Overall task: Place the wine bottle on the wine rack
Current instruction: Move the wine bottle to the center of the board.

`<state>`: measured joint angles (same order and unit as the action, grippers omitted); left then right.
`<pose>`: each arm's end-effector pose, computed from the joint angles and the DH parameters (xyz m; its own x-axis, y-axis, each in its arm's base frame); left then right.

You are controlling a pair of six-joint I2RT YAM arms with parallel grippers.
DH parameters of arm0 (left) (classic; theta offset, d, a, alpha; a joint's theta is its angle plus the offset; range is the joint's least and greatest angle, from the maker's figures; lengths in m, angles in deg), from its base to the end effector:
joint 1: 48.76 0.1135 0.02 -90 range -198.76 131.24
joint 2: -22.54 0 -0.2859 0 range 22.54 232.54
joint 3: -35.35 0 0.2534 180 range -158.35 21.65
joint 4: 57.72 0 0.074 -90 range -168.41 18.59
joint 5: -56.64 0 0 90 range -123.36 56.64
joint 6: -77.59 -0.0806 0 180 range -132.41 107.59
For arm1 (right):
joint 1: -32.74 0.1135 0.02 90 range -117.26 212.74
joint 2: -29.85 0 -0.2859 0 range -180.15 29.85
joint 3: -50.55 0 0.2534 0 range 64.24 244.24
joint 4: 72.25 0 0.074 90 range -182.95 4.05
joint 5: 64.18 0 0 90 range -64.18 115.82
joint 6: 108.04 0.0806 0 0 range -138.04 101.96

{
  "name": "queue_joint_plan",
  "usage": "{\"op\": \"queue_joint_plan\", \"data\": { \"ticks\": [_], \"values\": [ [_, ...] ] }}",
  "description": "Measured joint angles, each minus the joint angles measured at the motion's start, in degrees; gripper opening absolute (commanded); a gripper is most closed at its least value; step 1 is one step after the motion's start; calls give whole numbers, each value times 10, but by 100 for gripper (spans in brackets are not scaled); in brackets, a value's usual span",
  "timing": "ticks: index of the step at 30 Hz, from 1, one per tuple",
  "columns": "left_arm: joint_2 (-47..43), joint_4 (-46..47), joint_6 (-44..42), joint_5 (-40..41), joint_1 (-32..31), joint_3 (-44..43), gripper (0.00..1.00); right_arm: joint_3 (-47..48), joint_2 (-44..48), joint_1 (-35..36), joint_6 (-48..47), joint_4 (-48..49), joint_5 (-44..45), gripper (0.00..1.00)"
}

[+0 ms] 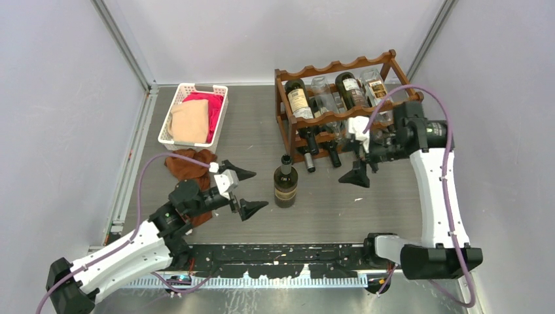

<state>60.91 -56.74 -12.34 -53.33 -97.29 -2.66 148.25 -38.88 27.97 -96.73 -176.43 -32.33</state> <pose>0.1111 -0.1673 0.2910 0.0060 -0.0086 -0.9999 0.9304 0.3665 0.0025 0.1728 0.0543 0.3900 -0.0201 -0.5176 -0.8554 -0.9786 0.1855 -0.0893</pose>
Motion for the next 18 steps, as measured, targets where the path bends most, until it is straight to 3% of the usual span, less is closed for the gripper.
{"op": "queue_joint_plan", "data": {
  "ticks": [7,18],
  "values": [
    [-49,-14,87,64,0,94,99,34,-26,233,184,129,78,97],
    [-77,-13,138,95,0,124,98,83,-153,390,337,257,179,84]
  ]
}}
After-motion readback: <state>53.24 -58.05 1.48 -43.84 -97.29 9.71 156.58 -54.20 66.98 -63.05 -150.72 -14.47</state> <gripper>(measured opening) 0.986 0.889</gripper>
